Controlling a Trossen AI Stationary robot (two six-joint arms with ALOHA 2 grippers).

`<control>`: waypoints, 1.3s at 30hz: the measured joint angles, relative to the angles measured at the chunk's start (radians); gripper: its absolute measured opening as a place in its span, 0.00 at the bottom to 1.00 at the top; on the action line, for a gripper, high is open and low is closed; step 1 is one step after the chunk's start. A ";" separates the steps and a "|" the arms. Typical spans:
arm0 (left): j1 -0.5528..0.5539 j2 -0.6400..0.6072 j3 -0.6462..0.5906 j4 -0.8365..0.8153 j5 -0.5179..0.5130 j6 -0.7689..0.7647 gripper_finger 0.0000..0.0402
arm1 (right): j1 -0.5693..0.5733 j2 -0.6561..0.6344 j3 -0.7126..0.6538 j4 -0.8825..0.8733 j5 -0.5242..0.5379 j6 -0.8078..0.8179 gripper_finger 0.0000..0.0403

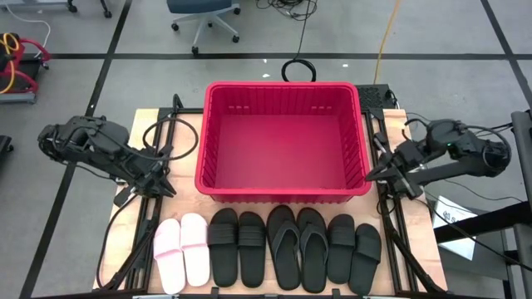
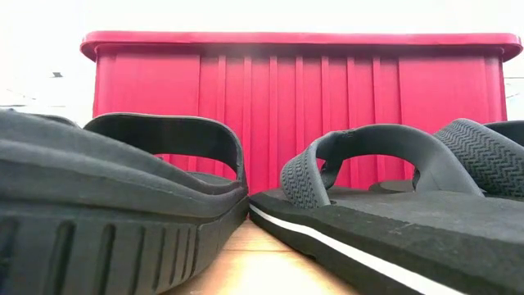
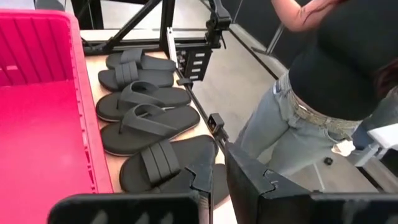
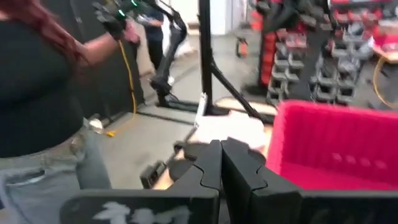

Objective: Pick and place slides into bin
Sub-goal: Put the left pink slide into the bin

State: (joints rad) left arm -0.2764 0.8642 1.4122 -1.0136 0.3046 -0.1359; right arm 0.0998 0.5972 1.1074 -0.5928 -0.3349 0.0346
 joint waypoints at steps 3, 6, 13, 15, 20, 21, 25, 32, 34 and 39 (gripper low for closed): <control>0.000 0.000 -0.005 0.020 0.000 -0.034 0.09 | 0.000 0.007 -0.001 0.007 -0.006 0.017 0.00; 0.000 0.001 -0.007 0.028 0.000 -0.075 0.09 | 0.000 0.009 -0.001 0.022 -0.006 0.032 0.00; 0.000 0.012 -0.008 0.033 0.000 -0.070 0.09 | 0.000 0.008 -0.001 0.058 -0.006 -0.001 0.00; 0.000 0.013 -0.008 0.043 0.000 -0.069 0.09 | 0.000 0.008 -0.001 0.057 -0.006 -0.002 0.00; 0.000 0.024 -0.008 0.082 0.000 -0.107 0.09 | 0.000 0.008 -0.001 0.058 -0.006 -0.002 0.00; 0.000 0.028 -0.008 0.094 0.000 -0.113 0.09 | 0.000 0.008 -0.001 0.058 -0.006 -0.002 0.00; 0.000 0.052 -0.008 0.102 -0.014 -0.175 0.09 | 0.000 0.008 -0.001 0.058 -0.007 -0.002 0.00; -0.069 0.114 -0.009 0.004 -0.134 -0.247 0.09 | 0.000 0.008 -0.002 0.058 -0.007 -0.002 0.00; -0.105 0.131 -0.009 0.000 -0.179 -0.277 0.09 | 0.000 0.008 -0.002 0.058 -0.008 -0.002 0.00; -0.229 0.165 -0.009 -0.010 -0.254 -0.417 0.09 | 0.000 0.008 -0.002 0.058 -0.008 -0.002 0.00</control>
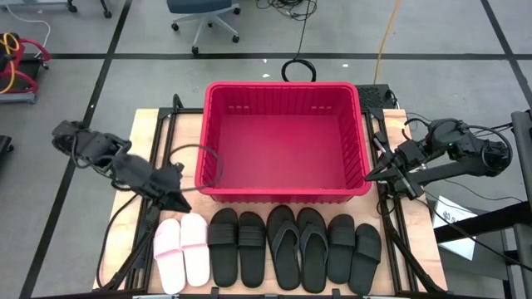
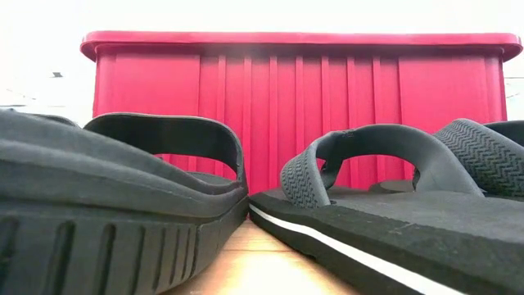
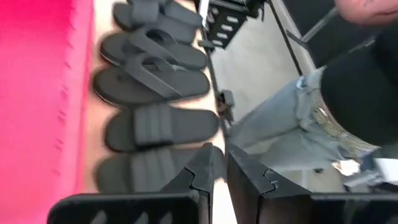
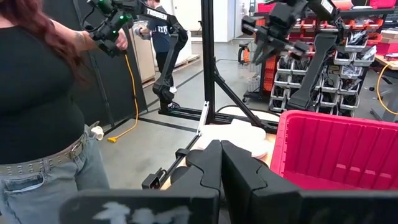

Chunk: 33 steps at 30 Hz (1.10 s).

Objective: Pick and place slides into bin
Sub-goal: Put the left pink slide into the bin

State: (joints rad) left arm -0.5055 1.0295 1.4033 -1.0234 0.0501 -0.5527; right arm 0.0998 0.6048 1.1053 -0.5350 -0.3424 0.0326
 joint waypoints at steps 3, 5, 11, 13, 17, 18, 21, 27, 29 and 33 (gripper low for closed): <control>-0.087 0.024 0.000 -0.015 -0.060 -0.117 0.09 | 0.000 0.000 0.000 0.000 0.000 0.000 0.00; -0.146 0.043 0.000 -0.051 -0.098 -0.212 0.09 | 0.000 0.000 0.000 0.000 0.000 0.000 0.00; -0.306 0.132 0.000 -0.211 -0.130 -0.507 0.09 | 0.000 0.000 0.000 0.000 0.000 -0.027 0.00; -0.355 0.168 -0.001 -0.255 -0.133 -0.562 0.09 | 0.000 0.000 0.000 0.000 0.000 -0.044 0.00; -0.430 0.236 -0.012 -0.278 -0.136 -0.640 0.09 | 0.000 0.000 0.000 0.000 0.000 -0.062 0.00; -0.439 0.249 -0.012 -0.278 -0.129 -0.650 0.09 | 0.000 0.000 0.000 0.000 0.000 -0.062 0.00; -0.461 0.284 -0.012 -0.283 -0.122 -0.684 0.09 | 0.000 0.000 0.000 0.000 0.000 -0.063 0.00; -0.472 0.336 -0.012 -0.272 -0.127 -0.743 0.09 | 0.000 0.000 0.000 0.000 0.000 -0.063 0.00; -0.479 0.357 -0.012 -0.263 -0.130 -0.729 0.09 | 0.000 0.000 0.000 0.000 0.000 -0.063 0.00; -0.486 0.402 -0.012 -0.277 -0.122 -0.684 0.09 | 0.000 0.000 0.000 0.000 0.000 -0.063 0.00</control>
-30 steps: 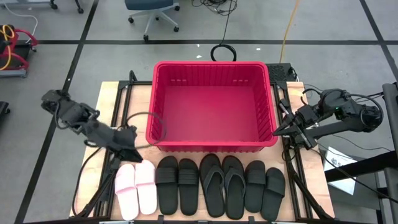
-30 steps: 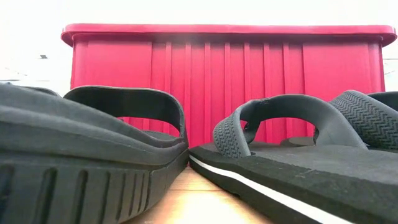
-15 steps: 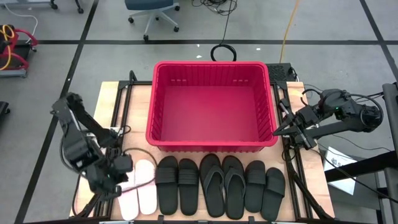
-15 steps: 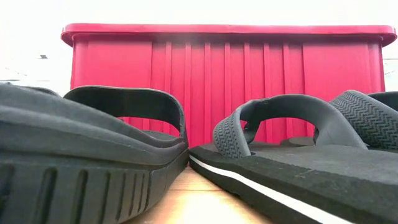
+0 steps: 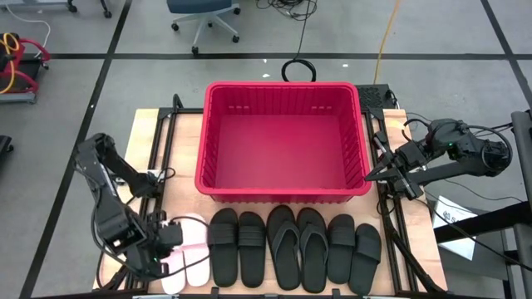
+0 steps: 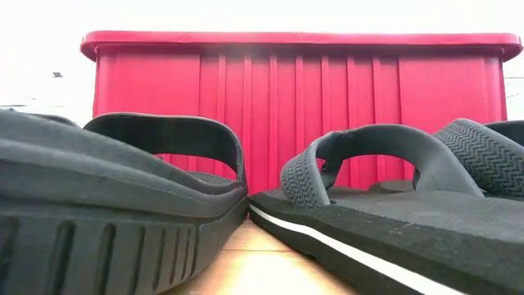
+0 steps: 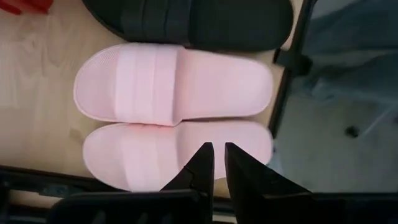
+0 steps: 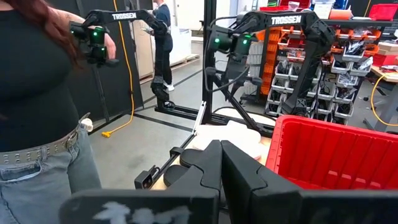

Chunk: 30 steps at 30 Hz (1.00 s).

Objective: Pick and place slides into bin
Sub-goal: Put the left pink slide into the bin

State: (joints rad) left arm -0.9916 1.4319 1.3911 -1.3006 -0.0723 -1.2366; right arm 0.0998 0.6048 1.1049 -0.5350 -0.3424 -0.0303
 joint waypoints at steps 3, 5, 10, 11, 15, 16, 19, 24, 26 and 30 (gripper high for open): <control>0.001 0.023 0.000 -0.025 0.021 0.018 0.09 | 0.000 0.000 0.000 0.000 0.000 0.000 0.00; 0.001 0.036 0.000 -0.038 0.033 0.036 0.09 | 0.000 0.000 0.000 0.000 0.000 0.000 0.00; 0.000 0.042 0.000 -0.091 0.038 0.023 0.09 | 0.000 0.000 0.000 0.000 0.000 0.000 0.00; 0.000 0.042 0.000 -0.098 0.038 0.022 0.09 | 0.000 0.000 0.000 0.000 0.000 0.000 0.00; 0.000 0.042 0.000 -0.105 0.042 0.021 0.11 | 0.000 0.000 0.000 0.000 0.000 0.000 0.00; 0.000 0.042 0.000 -0.106 0.046 0.021 0.12 | 0.000 0.000 0.000 0.000 0.000 0.000 0.00; 0.000 0.042 0.000 -0.112 0.046 0.013 0.19 | 0.000 0.000 0.000 0.000 0.000 0.000 0.00; -0.009 0.041 -0.009 -0.104 0.041 0.004 0.34 | 0.000 0.000 0.000 0.000 0.000 0.018 0.00; -0.025 0.041 -0.037 -0.082 0.039 0.003 0.38 | 0.000 0.000 0.000 0.000 0.000 0.029 0.00; -0.063 0.042 -0.127 0.014 0.054 -0.025 0.41 | 0.000 0.000 0.000 0.000 0.000 0.044 0.00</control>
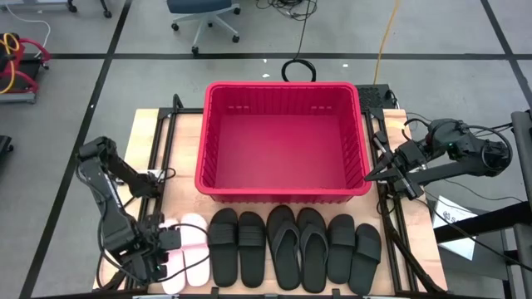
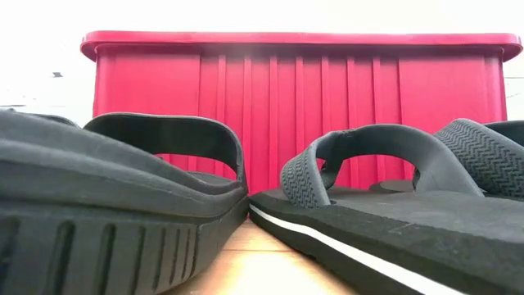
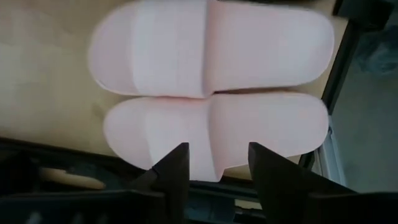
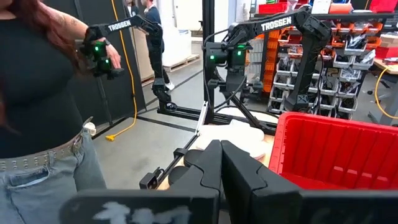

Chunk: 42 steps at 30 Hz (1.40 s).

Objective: Pick and place slides into bin
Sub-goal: Put the left pink slide into the bin

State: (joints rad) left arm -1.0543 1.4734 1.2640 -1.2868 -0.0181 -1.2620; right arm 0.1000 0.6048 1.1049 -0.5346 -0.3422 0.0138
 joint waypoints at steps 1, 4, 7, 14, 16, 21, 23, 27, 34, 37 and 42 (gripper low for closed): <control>-0.006 0.000 -0.026 0.024 0.015 0.000 0.41 | 0.000 0.000 0.000 0.000 0.000 0.000 0.00; -0.017 0.000 -0.094 0.078 0.045 -0.008 0.41 | 0.000 0.000 0.000 0.000 0.000 0.000 0.00; -0.020 0.001 -0.143 0.108 0.047 -0.034 0.41 | 0.000 0.000 0.000 0.000 0.000 0.000 0.00; -0.020 0.001 -0.213 0.181 0.040 -0.099 0.41 | 0.000 0.000 0.000 0.000 0.000 0.001 0.00; -0.021 0.001 -0.235 0.230 0.040 -0.104 0.41 | 0.000 0.000 0.000 0.000 0.000 0.001 0.00; -0.034 0.001 -0.280 0.319 0.036 -0.099 0.41 | 0.000 0.000 0.000 0.000 0.000 0.001 0.00; -0.036 0.000 -0.284 0.307 0.035 -0.102 0.41 | 0.000 0.000 0.000 0.000 0.000 0.001 0.00; -0.036 0.000 -0.286 0.265 0.035 -0.098 0.41 | 0.000 0.000 0.000 0.000 0.000 0.001 0.00; -0.036 0.000 -0.285 0.217 0.017 -0.106 0.41 | 0.000 0.000 0.000 0.000 0.000 0.001 0.00; -0.036 0.000 -0.285 0.227 0.017 -0.110 0.41 | 0.000 0.000 0.000 0.000 0.000 0.001 0.00; -0.044 0.000 -0.285 0.270 -0.014 -0.114 0.41 | 0.000 0.000 0.000 0.000 0.000 0.001 0.00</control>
State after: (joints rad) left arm -1.0979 1.4734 0.9787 -1.0164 -0.0319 -1.3759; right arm 0.1000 0.6048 1.1049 -0.5346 -0.3424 0.0143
